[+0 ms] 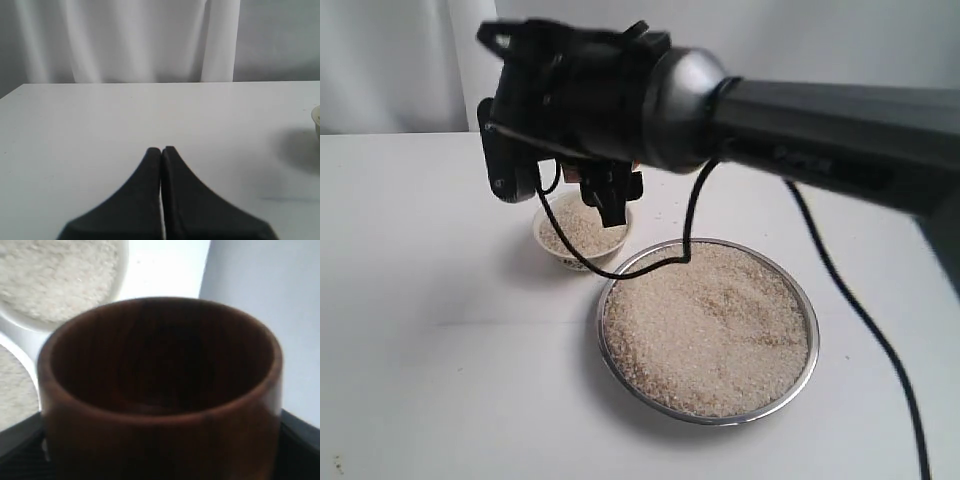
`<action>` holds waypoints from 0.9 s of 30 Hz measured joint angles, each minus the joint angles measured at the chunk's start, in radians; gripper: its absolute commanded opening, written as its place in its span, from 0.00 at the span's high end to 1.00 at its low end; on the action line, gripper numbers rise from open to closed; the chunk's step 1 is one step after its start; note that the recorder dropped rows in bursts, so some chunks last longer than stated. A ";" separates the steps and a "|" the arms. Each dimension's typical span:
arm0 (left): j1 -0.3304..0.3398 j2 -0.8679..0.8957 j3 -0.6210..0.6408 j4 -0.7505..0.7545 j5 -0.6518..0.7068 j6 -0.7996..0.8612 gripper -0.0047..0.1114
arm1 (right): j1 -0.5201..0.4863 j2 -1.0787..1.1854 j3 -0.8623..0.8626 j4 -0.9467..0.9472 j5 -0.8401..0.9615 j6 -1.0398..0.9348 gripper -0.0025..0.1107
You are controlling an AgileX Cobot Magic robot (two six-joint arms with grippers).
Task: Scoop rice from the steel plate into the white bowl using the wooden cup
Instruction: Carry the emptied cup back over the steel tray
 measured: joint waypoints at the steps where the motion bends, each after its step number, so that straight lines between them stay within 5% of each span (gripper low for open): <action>1: 0.000 0.000 0.000 0.000 0.000 0.000 0.96 | -0.007 -0.051 0.000 0.132 0.029 -0.051 0.98; 6: 0.000 0.000 0.000 0.000 0.000 0.000 0.96 | -0.095 -0.156 0.006 0.340 0.166 -0.082 0.98; 27: 0.000 0.000 0.000 0.000 0.000 0.000 0.96 | -0.259 -0.160 0.437 0.366 0.178 -0.054 0.98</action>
